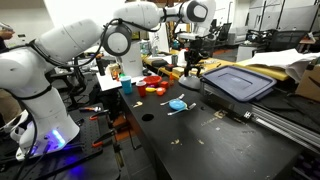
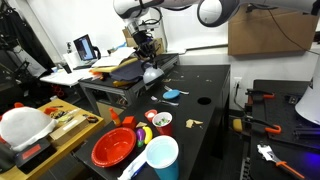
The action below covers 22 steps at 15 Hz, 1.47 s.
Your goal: Move the kettle to the left side of the table
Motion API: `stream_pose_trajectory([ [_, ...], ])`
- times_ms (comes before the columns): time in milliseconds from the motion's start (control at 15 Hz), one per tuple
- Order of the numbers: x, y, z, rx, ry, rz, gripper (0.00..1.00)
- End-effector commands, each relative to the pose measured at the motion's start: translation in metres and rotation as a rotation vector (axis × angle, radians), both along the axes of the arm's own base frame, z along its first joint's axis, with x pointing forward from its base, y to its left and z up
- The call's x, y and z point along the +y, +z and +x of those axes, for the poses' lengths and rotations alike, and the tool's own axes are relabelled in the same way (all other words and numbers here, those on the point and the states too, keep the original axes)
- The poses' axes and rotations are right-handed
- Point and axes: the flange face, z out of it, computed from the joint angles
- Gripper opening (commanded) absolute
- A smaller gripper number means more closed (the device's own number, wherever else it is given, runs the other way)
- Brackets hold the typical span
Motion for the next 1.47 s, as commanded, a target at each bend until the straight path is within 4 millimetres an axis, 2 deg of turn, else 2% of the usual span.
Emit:
stream_pose_trajectory([
  [0,0.029,0.013,-0.009,0.057,0.128,0.018,0.05],
  [200,0.055,0.01,-0.01,0.078,0.21,0.04,0.05],
  [533,0.101,0.006,-0.002,0.022,0.293,0.04,0.05],
  [867,0.145,-0.01,0.007,-0.035,0.357,0.056,0.05],
  [1133,0.166,-0.046,0.018,-0.098,0.423,0.051,0.05],
  [1400,0.164,-0.086,0.03,-0.157,0.465,0.02,0.05],
])
